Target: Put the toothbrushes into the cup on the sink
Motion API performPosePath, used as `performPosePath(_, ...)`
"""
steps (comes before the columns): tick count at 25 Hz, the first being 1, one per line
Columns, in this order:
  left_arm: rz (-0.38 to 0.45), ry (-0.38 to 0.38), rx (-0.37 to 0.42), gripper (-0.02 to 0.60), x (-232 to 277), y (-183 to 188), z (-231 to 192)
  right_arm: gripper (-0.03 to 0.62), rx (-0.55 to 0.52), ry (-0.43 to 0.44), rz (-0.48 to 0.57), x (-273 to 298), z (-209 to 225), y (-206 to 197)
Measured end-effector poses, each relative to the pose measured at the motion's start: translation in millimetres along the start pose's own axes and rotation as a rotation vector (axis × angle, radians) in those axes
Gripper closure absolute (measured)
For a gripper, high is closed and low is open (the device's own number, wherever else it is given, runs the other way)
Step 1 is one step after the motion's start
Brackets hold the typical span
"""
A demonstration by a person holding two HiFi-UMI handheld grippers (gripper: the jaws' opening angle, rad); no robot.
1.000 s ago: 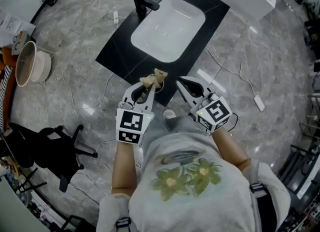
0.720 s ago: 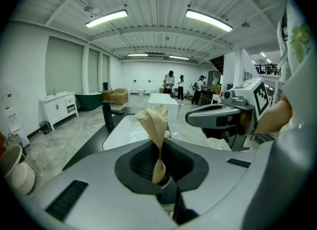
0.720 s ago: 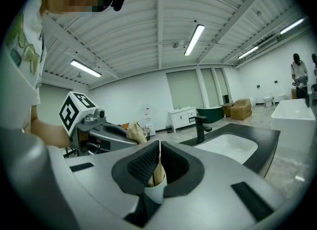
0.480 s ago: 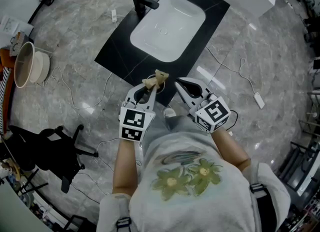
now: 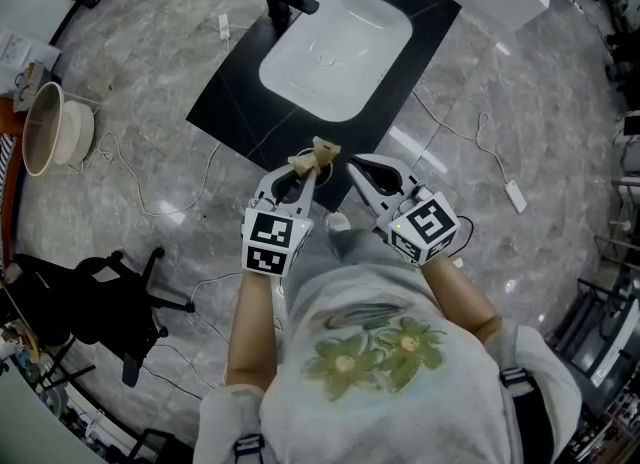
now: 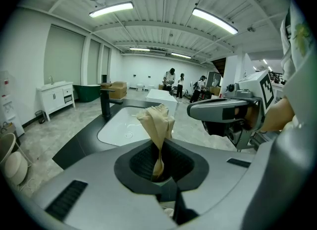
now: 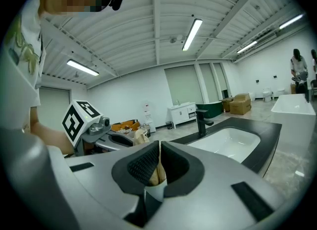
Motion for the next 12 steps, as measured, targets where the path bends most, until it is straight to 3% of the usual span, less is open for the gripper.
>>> performPosePath(12, -0.042, -0.011, 0.014, 0.545, 10, -19, -1, 0.548, -0.002, -0.003, -0.025, 3, 0, -8)
Point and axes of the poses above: the fingertips, and each gripper's own axes: x forward along the fingers, z to its right, y out of its top, the point moved 2 cm from there along -x, backward along the fingers, and after that the axes turned 8 degrees about z, right-handed, at the moved point
